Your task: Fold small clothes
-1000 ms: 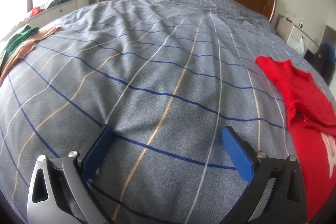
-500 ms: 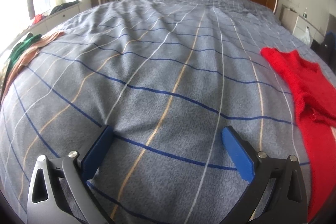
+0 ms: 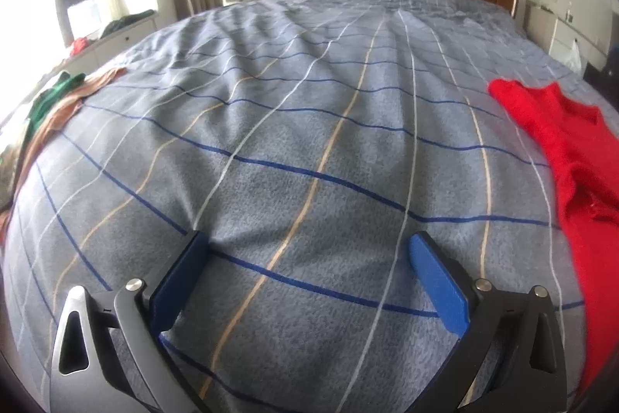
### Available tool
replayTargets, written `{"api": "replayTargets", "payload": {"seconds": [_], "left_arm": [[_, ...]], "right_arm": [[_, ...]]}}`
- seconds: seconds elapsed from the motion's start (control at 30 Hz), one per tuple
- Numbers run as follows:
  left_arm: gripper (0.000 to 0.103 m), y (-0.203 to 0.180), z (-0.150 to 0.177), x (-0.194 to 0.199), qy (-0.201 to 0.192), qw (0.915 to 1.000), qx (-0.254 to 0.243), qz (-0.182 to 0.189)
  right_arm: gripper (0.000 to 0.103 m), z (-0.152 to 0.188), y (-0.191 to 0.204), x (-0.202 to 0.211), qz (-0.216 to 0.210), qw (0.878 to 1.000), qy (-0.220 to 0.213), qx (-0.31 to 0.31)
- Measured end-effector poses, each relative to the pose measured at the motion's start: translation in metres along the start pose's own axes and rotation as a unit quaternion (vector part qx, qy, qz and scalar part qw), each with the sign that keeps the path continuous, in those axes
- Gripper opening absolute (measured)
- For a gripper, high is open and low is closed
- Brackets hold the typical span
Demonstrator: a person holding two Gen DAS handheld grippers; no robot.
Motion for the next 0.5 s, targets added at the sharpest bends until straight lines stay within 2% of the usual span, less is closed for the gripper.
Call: {"api": "replayTargets", "payload": {"seconds": [0.5], "left_arm": [[0.103, 0.0006, -0.0006, -0.0021, 0.001, 1.0, 0.001, 0.003]], "right_arm": [[0.1, 0.0001, 0.0005, -0.0015, 0.005, 1.0, 0.002, 0.001]]}}
Point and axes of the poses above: each gripper's, at about its wrist camera, not at the fingertips, and x roughly against the way its jaws point, y to its left, z to its underside, the point moved 6 cm from there along -x, roughly the way its jaws point, and after that the axes turned 11 degrees about -z, right-handed, at the moved point
